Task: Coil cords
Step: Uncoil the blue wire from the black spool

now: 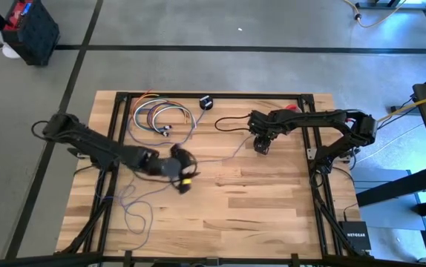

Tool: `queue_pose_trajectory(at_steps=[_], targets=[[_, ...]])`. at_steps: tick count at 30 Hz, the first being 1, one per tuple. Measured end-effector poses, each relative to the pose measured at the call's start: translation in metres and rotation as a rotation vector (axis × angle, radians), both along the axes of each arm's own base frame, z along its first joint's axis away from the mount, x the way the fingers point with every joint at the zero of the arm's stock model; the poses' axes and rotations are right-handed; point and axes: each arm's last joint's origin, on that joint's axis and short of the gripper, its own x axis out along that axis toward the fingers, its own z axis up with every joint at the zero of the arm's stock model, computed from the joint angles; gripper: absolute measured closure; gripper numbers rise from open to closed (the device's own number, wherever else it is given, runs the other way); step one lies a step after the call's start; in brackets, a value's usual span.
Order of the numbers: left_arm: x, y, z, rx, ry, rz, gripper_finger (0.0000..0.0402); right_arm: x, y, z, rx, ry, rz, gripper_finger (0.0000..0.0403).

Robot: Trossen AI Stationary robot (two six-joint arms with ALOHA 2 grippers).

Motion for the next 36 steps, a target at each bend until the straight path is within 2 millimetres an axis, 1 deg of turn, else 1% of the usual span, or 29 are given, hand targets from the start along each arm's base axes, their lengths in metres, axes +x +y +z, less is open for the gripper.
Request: queue_pose_trajectory(at_steps=[2, 5, 8, 10, 13, 16, 19, 22, 24, 28, 33, 36], targets=[[0.017, 0.011, 0.000, 0.086, -0.085, -0.015, 0.0208, 0.000, 0.000, 0.000, 0.000, 0.001, 0.000, 0.0251], [0.042, 0.025, -0.008, 0.176, -0.171, -0.040, 0.0208, 0.000, 0.000, 0.000, 0.000, 0.001, 0.000, 0.0251], [0.061, 0.041, -0.026, 0.197, -0.203, -0.077, 0.0208, 0.000, 0.000, 0.000, 0.000, 0.000, 0.000, 0.0251], [0.071, 0.052, -0.043, 0.200, -0.185, -0.082, 0.0208, 0.000, 0.000, 0.000, 0.000, 0.000, 0.000, 0.0251], [0.082, 0.069, -0.066, 0.208, -0.116, -0.064, 0.0208, 0.000, 0.000, 0.000, 0.000, 0.000, 0.000, 0.0251], [0.092, 0.082, -0.086, 0.194, -0.065, -0.062, 0.0208, 0.000, 0.000, 0.000, -0.001, 0.000, 0.004, 0.0251], [0.099, 0.091, -0.103, 0.202, -0.017, -0.072, 0.0208, 0.000, 0.000, 0.000, -0.001, 0.000, 0.006, 0.0251], [0.103, 0.095, -0.116, 0.198, 0.016, -0.070, 0.0208, 0.000, 0.000, 0.000, -0.002, -0.002, 0.006, 0.0251], [0.104, 0.097, -0.120, 0.177, 0.020, -0.092, 0.0208, 0.000, 0.000, 0.000, -0.002, -0.002, 0.006, 0.0251], [0.104, 0.096, -0.119, 0.162, 0.009, -0.112, 0.0211, 0.000, 0.000, 0.000, -0.002, -0.002, 0.006, 0.0251], [0.107, 0.094, -0.114, 0.173, -0.045, -0.139, 0.0234, 0.000, 0.000, 0.000, -0.002, -0.003, 0.006, 0.0251], [0.107, 0.096, -0.114, 0.178, -0.041, -0.139, 0.0248, 0.000, 0.000, 0.000, -0.002, -0.003, 0.006, 0.0251]])
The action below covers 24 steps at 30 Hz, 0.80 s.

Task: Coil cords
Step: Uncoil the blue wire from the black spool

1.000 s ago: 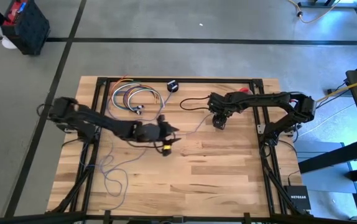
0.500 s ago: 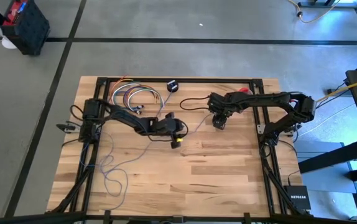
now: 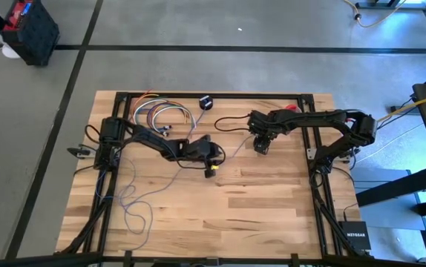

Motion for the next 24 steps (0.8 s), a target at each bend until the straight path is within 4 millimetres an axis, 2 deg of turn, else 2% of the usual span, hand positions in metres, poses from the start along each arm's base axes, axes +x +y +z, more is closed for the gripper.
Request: queue_pose_trajectory(at_steps=[4, 11, 17, 21, 24], targets=[[-0.003, 0.008, -0.004, 0.031, 0.058, -0.003, 0.0268, 0.000, 0.000, 0.000, 0.000, 0.000, 0.000, 0.0251], [-0.004, 0.013, -0.006, -0.043, 0.058, -0.055, 0.0304, 0.000, 0.000, 0.000, -0.001, -0.001, 0.000, 0.0251], [-0.005, 0.015, -0.007, -0.048, 0.071, -0.043, 0.0388, 0.000, 0.000, 0.000, -0.001, -0.002, 0.000, 0.0251], [-0.009, 0.007, -0.002, -0.067, 0.109, -0.043, 0.0393, 0.000, 0.000, 0.000, 0.001, 0.002, 0.000, 0.0251], [-0.018, -0.008, 0.008, -0.063, 0.198, -0.051, 0.0398, -0.001, 0.000, 0.000, 0.004, 0.010, 0.000, 0.0251]])
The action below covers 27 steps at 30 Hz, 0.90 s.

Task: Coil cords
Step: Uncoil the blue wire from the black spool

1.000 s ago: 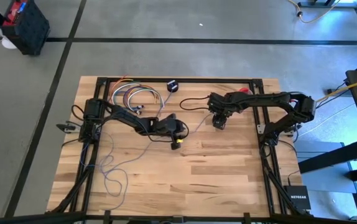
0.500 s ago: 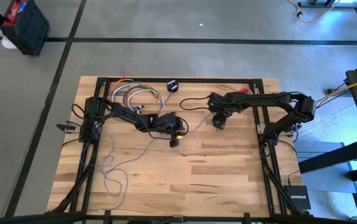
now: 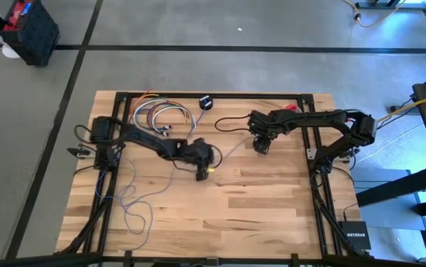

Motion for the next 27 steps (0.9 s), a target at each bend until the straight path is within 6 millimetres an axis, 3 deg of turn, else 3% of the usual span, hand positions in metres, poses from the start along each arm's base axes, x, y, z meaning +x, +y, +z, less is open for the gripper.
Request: queue_pose_trajectory(at_steps=[7, 15, 22, 24, 27], targets=[[-0.049, -0.054, 0.029, 0.072, 0.318, 0.051, 0.0399, -0.001, 0.000, 0.000, 0.003, 0.006, 0.000, 0.0251], [-0.145, -0.124, 0.041, 0.107, 0.683, 0.245, 0.0399, -0.001, 0.000, 0.000, 0.004, 0.007, 0.000, 0.0251], [-0.230, -0.164, 0.023, 0.058, 0.752, 0.364, 0.0397, 0.000, 0.000, 0.000, 0.000, 0.001, 0.000, 0.0251], [-0.243, -0.168, 0.020, 0.058, 0.731, 0.415, 0.0397, 0.000, 0.000, 0.000, -0.002, -0.003, 0.000, 0.0251], [-0.247, -0.171, 0.019, 0.041, 0.714, 0.437, 0.0396, 0.000, 0.000, 0.000, -0.002, -0.004, 0.000, 0.0251]])
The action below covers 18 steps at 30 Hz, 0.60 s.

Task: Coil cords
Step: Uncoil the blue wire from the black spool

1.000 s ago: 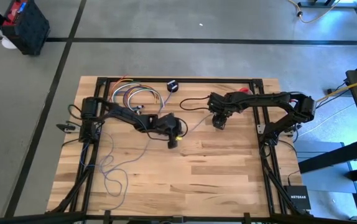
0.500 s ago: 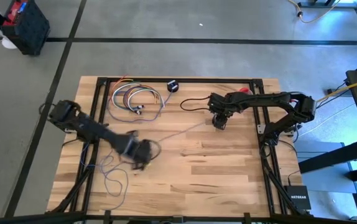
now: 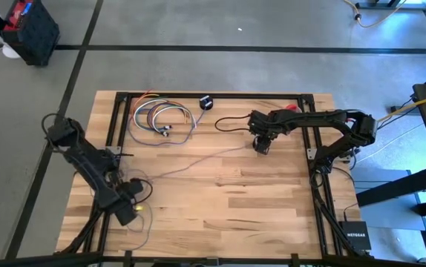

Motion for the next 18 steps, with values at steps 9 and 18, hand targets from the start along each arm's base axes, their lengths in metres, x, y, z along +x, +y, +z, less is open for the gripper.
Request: queue_pose_trajectory(at_steps=[9, 18], targets=[[0.024, 0.018, 0.000, -0.027, 0.018, 0.058, 0.0321, 0.000, 0.000, 0.000, 0.000, -0.001, -0.006, 0.0251], [0.074, 0.025, 0.041, -0.209, -0.046, -0.091, 0.0235, 0.000, 0.000, 0.000, 0.002, -0.005, -0.018, 0.0251]])
